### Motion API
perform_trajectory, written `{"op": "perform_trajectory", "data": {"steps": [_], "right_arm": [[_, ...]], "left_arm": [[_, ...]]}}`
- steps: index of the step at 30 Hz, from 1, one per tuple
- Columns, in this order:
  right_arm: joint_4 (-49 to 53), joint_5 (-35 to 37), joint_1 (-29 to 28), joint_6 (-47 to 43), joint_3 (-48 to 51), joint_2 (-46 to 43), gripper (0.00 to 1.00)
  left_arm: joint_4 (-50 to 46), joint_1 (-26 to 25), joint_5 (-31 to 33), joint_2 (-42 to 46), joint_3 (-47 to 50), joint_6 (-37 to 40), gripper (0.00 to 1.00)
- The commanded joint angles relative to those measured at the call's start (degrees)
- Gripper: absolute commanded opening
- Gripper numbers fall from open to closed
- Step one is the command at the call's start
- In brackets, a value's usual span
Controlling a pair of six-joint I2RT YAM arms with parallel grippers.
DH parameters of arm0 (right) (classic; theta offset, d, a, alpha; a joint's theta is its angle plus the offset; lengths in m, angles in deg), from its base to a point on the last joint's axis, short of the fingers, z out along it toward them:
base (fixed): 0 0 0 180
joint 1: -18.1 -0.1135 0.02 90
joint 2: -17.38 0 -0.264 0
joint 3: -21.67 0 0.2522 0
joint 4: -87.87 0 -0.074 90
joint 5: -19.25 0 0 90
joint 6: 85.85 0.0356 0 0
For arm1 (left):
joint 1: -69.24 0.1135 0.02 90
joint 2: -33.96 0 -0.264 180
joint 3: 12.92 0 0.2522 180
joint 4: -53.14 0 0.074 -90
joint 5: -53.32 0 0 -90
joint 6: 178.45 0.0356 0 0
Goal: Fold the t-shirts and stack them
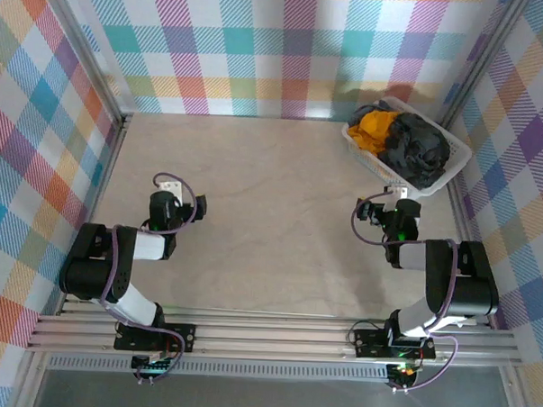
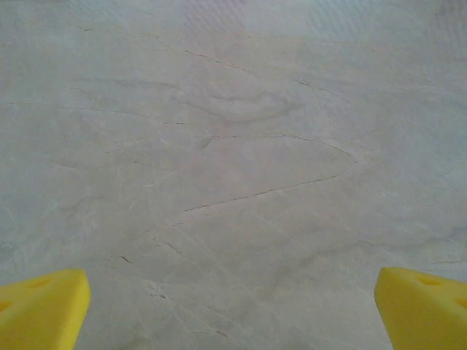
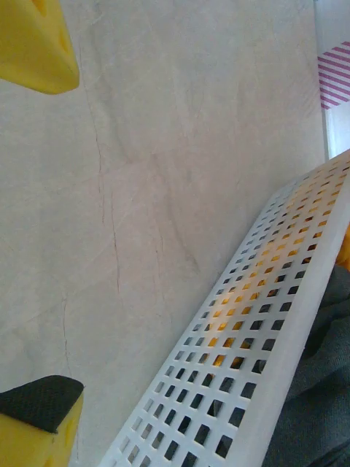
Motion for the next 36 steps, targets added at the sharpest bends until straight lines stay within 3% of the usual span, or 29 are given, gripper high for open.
{"op": "perform_trajectory", "data": {"steps": [1,21,23,25,27,29,31,32,33,34,36], "right_arm": [[-1.14,-0.46,-0.08,-0.12,-0.72,0.23,1.0],[-2.14,-0.33,-0.07,-0.19,-0.07,-0.19,1.0],[-1.28,6.14,-2.57,-1.28,1.33,-5.35,1.0],[14.85,12.79,-7.81,-3.74,-3.29,-16.66,1.0],[29.99,17.69,-12.0,0.2,-11.74,-25.69,1.0],[48.71,14.03,-12.15,10.49,-24.18,-28.62,1.0],[59.84,6.99,-10.64,18.24,-35.31,-27.1,1.0],[61.0,6.36,-10.23,21.52,-37.89,-25.9,1.0],[61.18,3.1,-9.03,21.75,-41.01,-23.9,1.0],[65.07,3.21,-8.07,22.44,-46.2,-20.59,1.0],[77.49,10.49,-7.28,24.14,-59.1,-11.85,1.0]], "left_arm": [[0.2,0.43,-1.22,0.18,-0.91,0.87,1.0],[0.61,0.4,-1.22,0.49,-0.59,0.77,1.0],[-3.08,0.22,-2.22,5.57,-0.61,1.67,1.0],[-15.5,-1.58,1.76,16.65,-3.97,0.38,1.0],[-17.87,-3.73,3.25,26.09,-5.56,-1.63,1.0],[-25.29,-6.0,8.74,32.65,-11.36,-8.62,1.0],[-57.27,-5.73,16.27,34.09,-27.8,-28.29,1.0],[-67.46,-5.64,19.4,33.26,-33.15,-35.72,1.0],[-67.25,-4.81,15.16,31.97,-35.17,-36.54,1.0],[-65.55,-3.11,6.45,30.18,-37.1,-36.18,1.0],[-68.0,-3.11,-4.67,24.75,-43.26,-39.22,1.0]]}}
